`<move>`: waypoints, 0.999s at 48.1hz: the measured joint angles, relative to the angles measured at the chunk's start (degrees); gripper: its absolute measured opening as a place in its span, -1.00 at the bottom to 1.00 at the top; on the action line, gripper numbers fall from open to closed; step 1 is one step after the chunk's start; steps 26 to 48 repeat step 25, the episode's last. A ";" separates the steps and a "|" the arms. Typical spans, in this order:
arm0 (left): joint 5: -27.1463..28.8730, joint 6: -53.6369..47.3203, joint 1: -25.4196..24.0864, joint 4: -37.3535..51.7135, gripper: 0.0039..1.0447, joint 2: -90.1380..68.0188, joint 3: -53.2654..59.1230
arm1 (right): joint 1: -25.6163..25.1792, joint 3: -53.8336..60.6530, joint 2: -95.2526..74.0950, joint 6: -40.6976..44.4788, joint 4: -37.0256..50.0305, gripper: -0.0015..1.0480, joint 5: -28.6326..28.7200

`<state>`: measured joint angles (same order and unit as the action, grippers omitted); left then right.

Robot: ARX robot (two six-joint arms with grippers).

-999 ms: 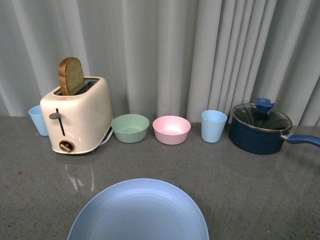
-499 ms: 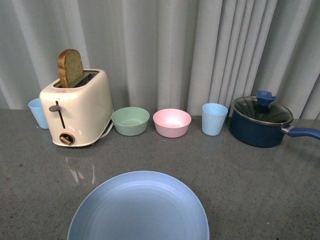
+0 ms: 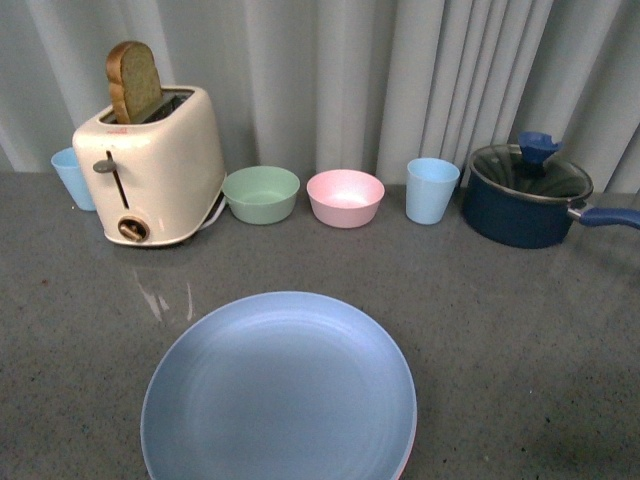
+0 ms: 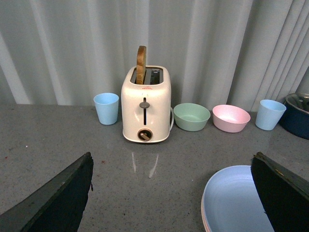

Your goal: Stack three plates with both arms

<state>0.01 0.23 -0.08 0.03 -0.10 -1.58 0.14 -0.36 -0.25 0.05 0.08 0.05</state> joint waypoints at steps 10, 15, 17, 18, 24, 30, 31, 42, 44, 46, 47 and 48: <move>0.00 0.00 0.00 0.00 0.87 0.00 -0.02 | 0.00 0.00 0.00 -0.02 0.00 0.85 0.02; 0.00 0.00 0.00 0.00 0.87 0.00 -0.02 | 0.00 0.00 0.00 -0.02 0.00 0.86 0.00; 0.00 0.00 0.00 0.00 0.87 0.00 0.00 | 0.00 0.00 0.00 -0.02 0.00 0.86 0.00; 0.00 -0.02 0.00 0.00 0.87 0.00 -0.02 | 0.00 0.00 0.00 -0.02 0.00 0.86 0.00; 0.00 0.00 0.00 0.00 0.87 0.00 0.00 | 0.00 0.00 0.00 -0.02 0.00 0.86 0.02; 0.00 0.00 0.00 0.00 0.87 0.00 0.00 | 0.00 0.00 0.00 -0.02 0.00 0.86 0.00; 0.00 0.00 0.00 0.00 0.87 0.00 0.00 | 0.00 0.00 0.00 -0.02 0.00 0.86 0.00; 0.00 0.00 0.00 0.00 0.87 0.00 0.00 | 0.00 0.00 0.00 -0.02 0.00 0.86 0.00; 0.00 0.00 0.00 0.00 0.87 0.00 0.00 | 0.00 0.00 0.00 -0.02 0.00 0.86 0.00; 0.00 0.00 0.00 0.00 0.87 0.00 0.00 | 0.00 0.00 0.00 -0.02 0.00 0.86 0.00; 0.00 0.00 0.00 0.00 0.87 0.00 0.00 | 0.00 0.00 0.00 -0.02 0.00 0.86 0.00; 0.00 0.00 0.00 0.00 0.87 0.00 0.00 | 0.00 0.00 0.00 -0.02 0.00 0.86 0.00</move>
